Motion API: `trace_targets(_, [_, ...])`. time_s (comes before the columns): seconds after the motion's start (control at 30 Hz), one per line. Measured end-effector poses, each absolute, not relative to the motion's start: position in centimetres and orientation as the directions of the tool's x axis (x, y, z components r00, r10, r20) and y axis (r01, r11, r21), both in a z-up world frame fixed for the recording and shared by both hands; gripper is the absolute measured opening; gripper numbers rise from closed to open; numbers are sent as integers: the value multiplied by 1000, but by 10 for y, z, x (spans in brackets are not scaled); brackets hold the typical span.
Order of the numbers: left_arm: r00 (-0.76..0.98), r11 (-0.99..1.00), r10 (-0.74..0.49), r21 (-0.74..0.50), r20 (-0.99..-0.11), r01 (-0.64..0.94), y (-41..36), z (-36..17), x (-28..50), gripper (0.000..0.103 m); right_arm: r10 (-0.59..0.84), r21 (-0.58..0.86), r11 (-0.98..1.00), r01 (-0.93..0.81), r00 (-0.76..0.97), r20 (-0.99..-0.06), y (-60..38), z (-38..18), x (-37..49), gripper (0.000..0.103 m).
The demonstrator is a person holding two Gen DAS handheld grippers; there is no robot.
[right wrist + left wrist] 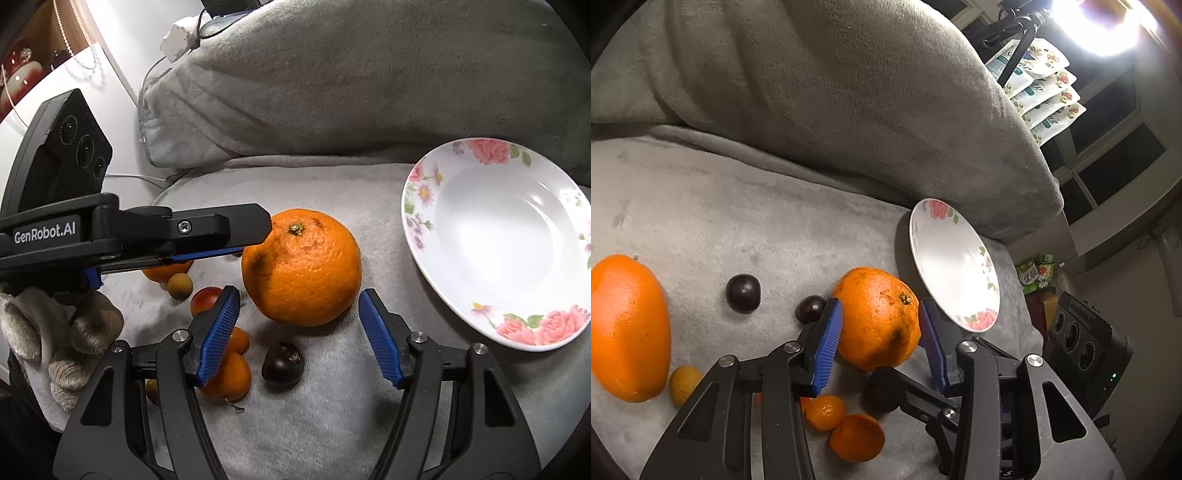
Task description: Organize fruits
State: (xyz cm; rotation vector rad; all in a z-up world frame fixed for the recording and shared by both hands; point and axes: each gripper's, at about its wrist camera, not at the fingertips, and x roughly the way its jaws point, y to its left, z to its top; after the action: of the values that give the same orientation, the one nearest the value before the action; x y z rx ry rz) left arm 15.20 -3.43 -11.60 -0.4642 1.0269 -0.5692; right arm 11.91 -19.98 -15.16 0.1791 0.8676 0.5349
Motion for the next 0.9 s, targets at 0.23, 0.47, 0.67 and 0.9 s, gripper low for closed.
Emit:
trace_targets(0.23, [407, 779, -622, -583, -669, 232, -36, -115, 152, 34, 522, 378, 851, -364, 515, -680, -200, -156, 124, 65])
trace_targets(0.47, [425, 800, -597, -541, -681, 258, -43, -112, 147, 34, 517, 364, 854, -371, 527, -675, -199, -155, 121, 63])
trace_targets(0.67, [436, 812, -581, -521, -687, 262, -45, -109, 144, 34, 514, 353, 855, -379, 543, -664, -199, -151, 116, 62])
trace_targets(0.9, [437, 816, -578, -502, -689, 286, -53, -104, 139, 34, 503, 337, 863, -377, 577, -644, -206, -142, 112, 61])
